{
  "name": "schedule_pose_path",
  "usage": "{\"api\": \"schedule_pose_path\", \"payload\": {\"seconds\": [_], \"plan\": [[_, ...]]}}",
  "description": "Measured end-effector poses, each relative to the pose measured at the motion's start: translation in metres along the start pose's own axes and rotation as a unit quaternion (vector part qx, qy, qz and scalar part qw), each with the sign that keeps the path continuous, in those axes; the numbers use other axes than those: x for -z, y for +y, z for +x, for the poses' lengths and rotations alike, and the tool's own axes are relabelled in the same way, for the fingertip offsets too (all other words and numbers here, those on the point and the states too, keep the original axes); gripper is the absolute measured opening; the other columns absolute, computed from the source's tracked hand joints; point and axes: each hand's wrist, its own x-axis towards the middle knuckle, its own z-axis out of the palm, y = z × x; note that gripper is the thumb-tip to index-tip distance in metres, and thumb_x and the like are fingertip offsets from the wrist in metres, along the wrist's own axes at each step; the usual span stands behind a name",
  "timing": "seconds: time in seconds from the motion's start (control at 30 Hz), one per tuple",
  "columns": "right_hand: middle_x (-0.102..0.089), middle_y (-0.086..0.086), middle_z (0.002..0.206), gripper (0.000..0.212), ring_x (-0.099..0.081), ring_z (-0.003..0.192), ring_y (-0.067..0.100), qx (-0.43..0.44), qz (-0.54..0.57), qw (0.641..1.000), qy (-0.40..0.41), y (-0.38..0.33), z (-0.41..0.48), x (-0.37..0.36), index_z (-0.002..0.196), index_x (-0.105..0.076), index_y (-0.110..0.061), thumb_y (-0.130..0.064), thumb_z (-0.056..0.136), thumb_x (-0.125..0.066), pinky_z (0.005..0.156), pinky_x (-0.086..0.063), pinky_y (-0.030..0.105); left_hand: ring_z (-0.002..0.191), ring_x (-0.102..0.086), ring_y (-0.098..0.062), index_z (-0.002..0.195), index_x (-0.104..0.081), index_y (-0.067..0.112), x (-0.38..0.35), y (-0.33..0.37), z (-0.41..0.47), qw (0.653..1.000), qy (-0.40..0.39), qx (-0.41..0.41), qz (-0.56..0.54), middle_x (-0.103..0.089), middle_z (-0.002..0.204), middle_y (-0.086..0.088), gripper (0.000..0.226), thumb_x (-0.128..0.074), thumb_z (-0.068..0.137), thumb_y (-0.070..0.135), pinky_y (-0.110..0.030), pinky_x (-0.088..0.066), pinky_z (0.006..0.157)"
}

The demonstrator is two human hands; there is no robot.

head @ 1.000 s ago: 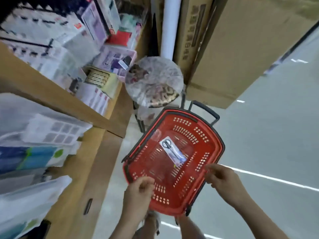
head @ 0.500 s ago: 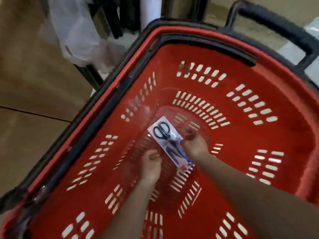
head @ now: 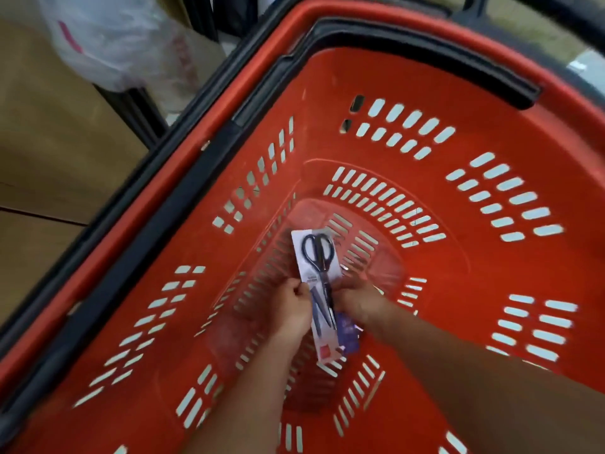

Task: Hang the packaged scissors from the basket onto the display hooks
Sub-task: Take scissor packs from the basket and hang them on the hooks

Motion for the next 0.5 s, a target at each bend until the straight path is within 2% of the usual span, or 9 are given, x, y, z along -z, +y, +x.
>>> {"api": "schedule_pose_path", "payload": {"seconds": [0.03,0.07,0.13,0.2,0.27,0.33,0.37,0.43,0.5], "plan": [[-0.065,0.006,0.086,0.023,-0.062,0.081,0.019,-0.004,0.016,1.000,0.006,-0.006,-0.011,0.002,0.100,-0.067,-0.006,0.007,0.082,-0.060,0.070,-0.053,0.019,0.093,-0.064,-0.034,0.097,-0.065,0.006,0.007,0.007,-0.011,0.998,0.015,-0.025,0.049,-0.069,0.097,-0.018,0.017,-0.050,0.099,0.015,-0.036,-0.045,0.076],[-0.064,0.007,0.106,0.042,-0.062,0.099,0.022,0.009,0.010,0.999,0.034,-0.012,-0.023,0.006,0.121,-0.061,-0.011,-0.003,0.080,-0.067,0.085,-0.054,0.025,0.096,-0.063,-0.036,0.099,-0.063,0.006,0.016,0.016,-0.026,0.995,0.030,-0.047,0.089,-0.069,0.101,-0.019,0.018,-0.047,0.099,0.013,-0.037,-0.044,0.077],[-0.039,0.010,0.148,0.088,-0.040,0.136,0.031,0.079,-0.094,0.985,0.119,-0.033,-0.062,0.024,0.149,-0.032,-0.024,-0.016,0.073,-0.075,0.110,-0.040,0.044,0.097,-0.062,-0.037,0.102,-0.061,0.010,0.040,0.038,-0.061,0.984,0.040,-0.079,0.157,-0.069,0.102,-0.018,0.017,-0.045,0.100,0.013,-0.037,-0.042,0.074],[-0.010,0.005,0.162,0.103,-0.014,0.149,0.029,0.188,-0.253,0.940,0.132,-0.061,-0.113,0.043,0.154,-0.011,-0.036,-0.021,0.074,-0.074,0.115,-0.030,0.053,0.096,-0.063,-0.036,0.108,-0.060,0.017,0.068,0.063,-0.102,0.965,0.040,-0.108,0.234,-0.070,0.101,-0.013,0.016,-0.046,0.100,0.017,-0.036,-0.042,0.072],[0.004,-0.004,0.164,0.105,0.000,0.152,0.022,0.288,-0.400,0.862,0.122,-0.092,-0.170,0.062,0.152,-0.002,-0.046,-0.030,0.077,-0.073,0.112,-0.027,0.055,0.097,-0.064,-0.036,0.109,-0.059,0.022,0.102,0.091,-0.146,0.945,0.039,-0.149,0.288,-0.071,0.102,-0.010,0.017,-0.049,0.097,0.017,-0.037,-0.046,0.072],[-0.007,-0.002,0.165,0.098,-0.010,0.151,0.024,0.357,-0.468,0.800,0.115,-0.120,-0.224,0.081,0.151,-0.009,-0.045,-0.039,0.076,-0.071,0.105,-0.035,0.052,0.097,-0.064,-0.035,0.107,-0.058,0.023,0.136,0.121,-0.192,0.925,0.040,-0.202,0.320,-0.071,0.099,-0.009,0.015,-0.051,0.095,0.018,-0.039,-0.046,0.070],[-0.019,0.001,0.162,0.091,-0.022,0.148,0.026,0.372,-0.468,0.796,0.099,-0.134,-0.251,0.091,0.151,-0.017,-0.042,-0.042,0.076,-0.069,0.100,-0.041,0.050,0.096,-0.064,-0.035,0.106,-0.059,0.022,0.156,0.137,-0.217,0.918,0.038,-0.232,0.321,-0.072,0.097,-0.009,0.014,-0.053,0.094,0.018,-0.040,-0.047,0.070],[-0.044,0.005,0.141,0.071,-0.047,0.128,0.026,0.386,-0.414,0.821,0.073,-0.164,-0.307,0.110,0.145,-0.039,-0.033,-0.040,0.081,-0.068,0.090,-0.050,0.042,0.091,-0.065,-0.031,0.103,-0.062,0.022,0.193,0.170,-0.266,0.904,0.033,-0.294,0.309,-0.072,0.093,-0.005,0.017,-0.055,0.091,0.012,-0.040,-0.048,0.069],[-0.054,0.002,0.114,0.044,-0.057,0.105,0.021,0.397,-0.353,0.846,0.053,-0.199,-0.366,0.127,0.128,-0.059,-0.022,-0.029,0.087,-0.071,0.083,-0.049,0.033,0.080,-0.065,-0.030,0.090,-0.060,0.018,0.226,0.205,-0.317,0.885,0.047,-0.354,0.298,-0.066,0.078,-0.001,0.022,-0.056,0.079,0.001,-0.036,-0.048,0.061]]}}
